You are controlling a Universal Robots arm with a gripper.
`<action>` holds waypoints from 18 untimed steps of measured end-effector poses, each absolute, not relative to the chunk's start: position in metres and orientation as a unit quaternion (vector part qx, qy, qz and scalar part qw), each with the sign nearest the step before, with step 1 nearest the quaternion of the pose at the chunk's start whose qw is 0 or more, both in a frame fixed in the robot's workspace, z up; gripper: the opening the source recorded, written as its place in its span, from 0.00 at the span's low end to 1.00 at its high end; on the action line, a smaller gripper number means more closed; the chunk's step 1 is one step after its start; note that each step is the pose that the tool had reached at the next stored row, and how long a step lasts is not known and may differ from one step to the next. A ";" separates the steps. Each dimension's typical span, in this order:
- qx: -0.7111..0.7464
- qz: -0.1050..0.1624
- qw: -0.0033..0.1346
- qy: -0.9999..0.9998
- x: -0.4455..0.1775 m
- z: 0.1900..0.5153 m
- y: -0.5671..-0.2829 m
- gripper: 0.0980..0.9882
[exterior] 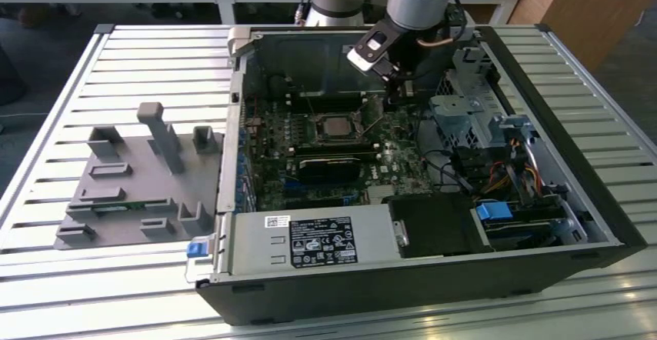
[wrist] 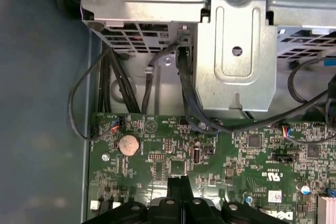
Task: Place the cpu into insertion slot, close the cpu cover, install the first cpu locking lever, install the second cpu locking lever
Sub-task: 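Close the cpu cover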
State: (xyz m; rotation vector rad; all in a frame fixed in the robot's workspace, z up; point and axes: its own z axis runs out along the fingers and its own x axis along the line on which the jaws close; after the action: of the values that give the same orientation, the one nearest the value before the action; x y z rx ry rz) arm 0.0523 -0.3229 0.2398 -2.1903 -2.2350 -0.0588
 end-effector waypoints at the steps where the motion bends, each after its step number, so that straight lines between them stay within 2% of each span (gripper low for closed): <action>1: -0.700 -0.019 0.006 -0.714 0.051 0.240 -0.323 0.01; 18: -0.700 -0.019 0.006 -0.714 0.036 0.240 -0.323 0.01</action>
State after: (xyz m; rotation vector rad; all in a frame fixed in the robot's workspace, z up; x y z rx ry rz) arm 0.0357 -0.3229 0.2396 -2.1904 -2.2350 -0.0588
